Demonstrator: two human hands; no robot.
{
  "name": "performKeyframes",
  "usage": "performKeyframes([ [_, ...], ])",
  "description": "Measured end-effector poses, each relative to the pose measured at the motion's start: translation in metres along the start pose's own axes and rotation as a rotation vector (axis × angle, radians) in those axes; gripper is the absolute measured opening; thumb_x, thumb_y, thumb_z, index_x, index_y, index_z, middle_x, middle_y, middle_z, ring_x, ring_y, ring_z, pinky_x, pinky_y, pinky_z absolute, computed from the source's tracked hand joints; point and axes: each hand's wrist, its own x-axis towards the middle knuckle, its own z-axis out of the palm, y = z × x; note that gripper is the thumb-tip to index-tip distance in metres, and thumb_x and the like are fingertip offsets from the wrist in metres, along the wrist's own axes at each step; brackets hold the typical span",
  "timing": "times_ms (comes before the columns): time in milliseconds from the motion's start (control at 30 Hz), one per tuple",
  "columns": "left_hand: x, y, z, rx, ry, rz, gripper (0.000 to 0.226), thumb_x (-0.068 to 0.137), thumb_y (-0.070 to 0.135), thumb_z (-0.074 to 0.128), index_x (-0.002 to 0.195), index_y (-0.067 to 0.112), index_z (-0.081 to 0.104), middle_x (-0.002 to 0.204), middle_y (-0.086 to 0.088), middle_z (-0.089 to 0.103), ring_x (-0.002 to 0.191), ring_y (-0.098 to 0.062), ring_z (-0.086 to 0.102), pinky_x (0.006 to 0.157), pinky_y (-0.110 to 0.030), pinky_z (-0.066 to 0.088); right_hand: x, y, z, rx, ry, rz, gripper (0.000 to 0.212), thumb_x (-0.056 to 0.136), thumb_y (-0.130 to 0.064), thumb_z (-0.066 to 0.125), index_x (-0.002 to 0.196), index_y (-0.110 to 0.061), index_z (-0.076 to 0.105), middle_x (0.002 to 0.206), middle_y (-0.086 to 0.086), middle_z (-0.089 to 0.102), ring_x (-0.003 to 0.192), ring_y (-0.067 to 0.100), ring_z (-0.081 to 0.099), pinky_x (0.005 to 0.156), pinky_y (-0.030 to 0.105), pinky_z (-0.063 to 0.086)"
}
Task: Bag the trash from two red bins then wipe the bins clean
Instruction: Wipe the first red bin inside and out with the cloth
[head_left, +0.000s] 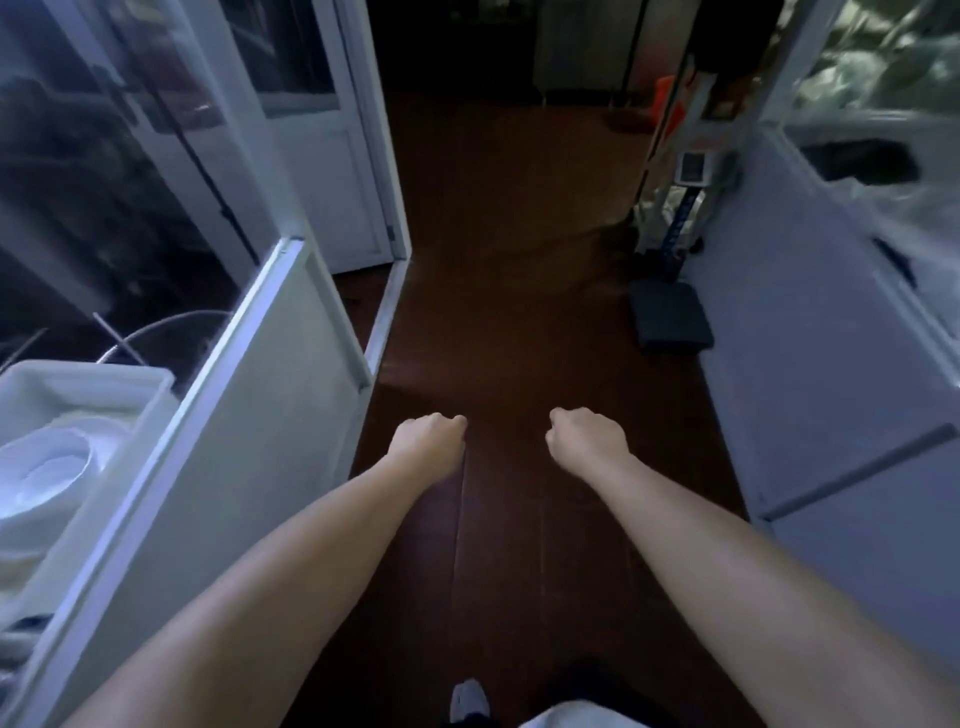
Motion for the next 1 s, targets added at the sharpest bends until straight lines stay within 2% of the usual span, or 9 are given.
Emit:
performKeyframes([
  [100,0.074,-0.005,-0.011,-0.003,-0.015,0.077,0.013,0.092,0.030,0.038,0.082,0.024,0.042,0.083,-0.004,0.063,0.067,-0.030,0.058,0.055,-0.033,0.034,0.055,0.019,-0.017,-0.005,-0.031,0.019,0.022,0.100,-0.018,0.038,0.102,-0.018,0.060,0.094,0.003,0.065,0.077,0.024,0.061,0.062,0.035,0.045],
  [200,0.167,-0.003,-0.027,0.013,-0.027,0.140,0.016,0.092,0.033,0.038,0.089,0.023,0.051,0.089,-0.005,0.065,0.077,-0.032,0.063,0.056,-0.033,0.036,0.133,0.042,-0.039,0.012,0.006,0.042,0.022,0.100,-0.015,0.037,0.098,-0.018,0.059,0.094,0.003,0.066,0.076,0.023,0.061,0.062,0.034,0.045],
  [367,0.317,-0.003,-0.060,0.039,-0.067,0.091,0.028,0.088,0.037,0.042,0.097,0.022,0.063,0.097,-0.005,0.066,0.086,-0.032,0.066,0.061,-0.033,0.040,0.269,0.079,-0.088,0.048,-0.019,0.064,0.026,0.097,-0.012,0.034,0.096,-0.018,0.059,0.093,0.002,0.064,0.077,0.022,0.061,0.064,0.035,0.049],
  [433,0.366,-0.003,-0.071,0.076,-0.119,0.125,0.028,0.088,0.037,0.044,0.098,0.021,0.066,0.098,-0.004,0.067,0.088,-0.031,0.066,0.062,-0.031,0.041,0.315,0.095,-0.105,0.050,-0.052,0.053,0.027,0.097,-0.014,0.034,0.091,-0.018,0.060,0.089,0.001,0.062,0.075,0.020,0.060,0.060,0.034,0.045],
  [533,0.451,-0.010,-0.100,0.064,-0.103,0.136,0.025,0.089,0.035,0.043,0.098,0.023,0.063,0.094,-0.004,0.066,0.083,-0.032,0.066,0.059,-0.031,0.040,0.398,0.117,-0.143,0.080,-0.032,0.027,0.025,0.099,-0.019,0.036,0.081,-0.020,0.053,0.086,0.001,0.061,0.074,0.021,0.060,0.061,0.034,0.047],
  [633,0.529,-0.019,-0.125,0.012,-0.087,0.096,0.027,0.090,0.038,0.040,0.102,0.026,0.062,0.095,-0.002,0.066,0.082,-0.030,0.066,0.058,-0.032,0.040,0.477,0.132,-0.173,0.105,-0.034,0.030,0.024,0.101,-0.024,0.036,0.086,-0.020,0.055,0.089,0.000,0.061,0.077,0.022,0.061,0.069,0.037,0.054],
  [800,0.665,-0.034,-0.139,-0.010,-0.068,0.141,0.028,0.091,0.038,0.039,0.103,0.026,0.062,0.105,-0.001,0.066,0.090,-0.028,0.066,0.062,-0.033,0.043,0.611,0.150,-0.193,0.128,-0.039,0.047,0.029,0.100,-0.022,0.037,0.073,-0.024,0.047,0.085,-0.002,0.060,0.075,0.018,0.059,0.060,0.032,0.045],
  [1000,0.836,-0.072,-0.167,0.004,-0.091,0.173,0.029,0.095,0.034,0.038,0.108,0.025,0.062,0.112,-0.001,0.064,0.100,-0.027,0.063,0.069,-0.035,0.047,0.780,0.154,-0.227,0.149,-0.049,0.089,0.031,0.101,-0.022,0.040,0.071,-0.024,0.046,0.082,-0.002,0.058,0.073,0.019,0.058,0.061,0.032,0.047],
])
